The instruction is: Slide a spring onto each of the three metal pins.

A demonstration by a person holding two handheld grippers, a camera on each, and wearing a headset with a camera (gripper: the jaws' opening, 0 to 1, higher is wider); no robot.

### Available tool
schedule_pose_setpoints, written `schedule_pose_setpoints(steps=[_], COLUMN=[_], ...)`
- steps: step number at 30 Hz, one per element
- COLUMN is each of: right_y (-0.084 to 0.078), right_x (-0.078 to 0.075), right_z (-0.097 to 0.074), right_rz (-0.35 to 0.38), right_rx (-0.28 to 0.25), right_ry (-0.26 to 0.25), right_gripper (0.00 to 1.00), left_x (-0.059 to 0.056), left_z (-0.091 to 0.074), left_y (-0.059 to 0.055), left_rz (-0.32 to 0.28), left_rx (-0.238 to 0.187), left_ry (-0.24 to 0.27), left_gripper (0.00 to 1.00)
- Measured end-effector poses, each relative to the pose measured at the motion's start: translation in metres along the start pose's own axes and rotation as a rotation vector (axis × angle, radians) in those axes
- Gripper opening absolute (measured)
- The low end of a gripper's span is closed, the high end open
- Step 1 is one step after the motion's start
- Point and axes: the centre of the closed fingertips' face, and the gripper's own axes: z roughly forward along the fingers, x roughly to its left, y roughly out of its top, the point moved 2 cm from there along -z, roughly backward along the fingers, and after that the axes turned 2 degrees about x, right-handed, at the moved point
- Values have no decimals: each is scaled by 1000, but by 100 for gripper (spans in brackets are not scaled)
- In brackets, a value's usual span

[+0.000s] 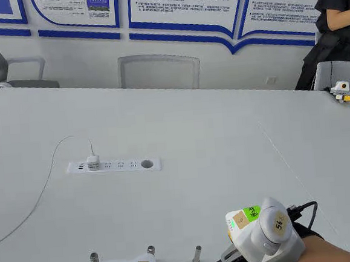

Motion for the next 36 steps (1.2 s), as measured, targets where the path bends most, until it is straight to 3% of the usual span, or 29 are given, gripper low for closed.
schedule_pose_setpoints(steps=[16,25,27,36], right_y=[3,3,0,-6], right_x=[7,5,5,0], right_z=[0,0,0,-3], right_rz=[-92,-92,-65,-45], right_rx=[37,43,52,55], right_ry=[50,43,51,29], right_gripper=[13,12,12,12], left_x=[-5,-4,-5,-2], left_z=[-1,0,1,1], left_y=[1,0,0,-12], left_rz=[14,-18,-22,-53], left_rx=[-12,-23,-23,-12], left_ry=[-45,-40,-43,-14], left_gripper=[9,11,11,14])
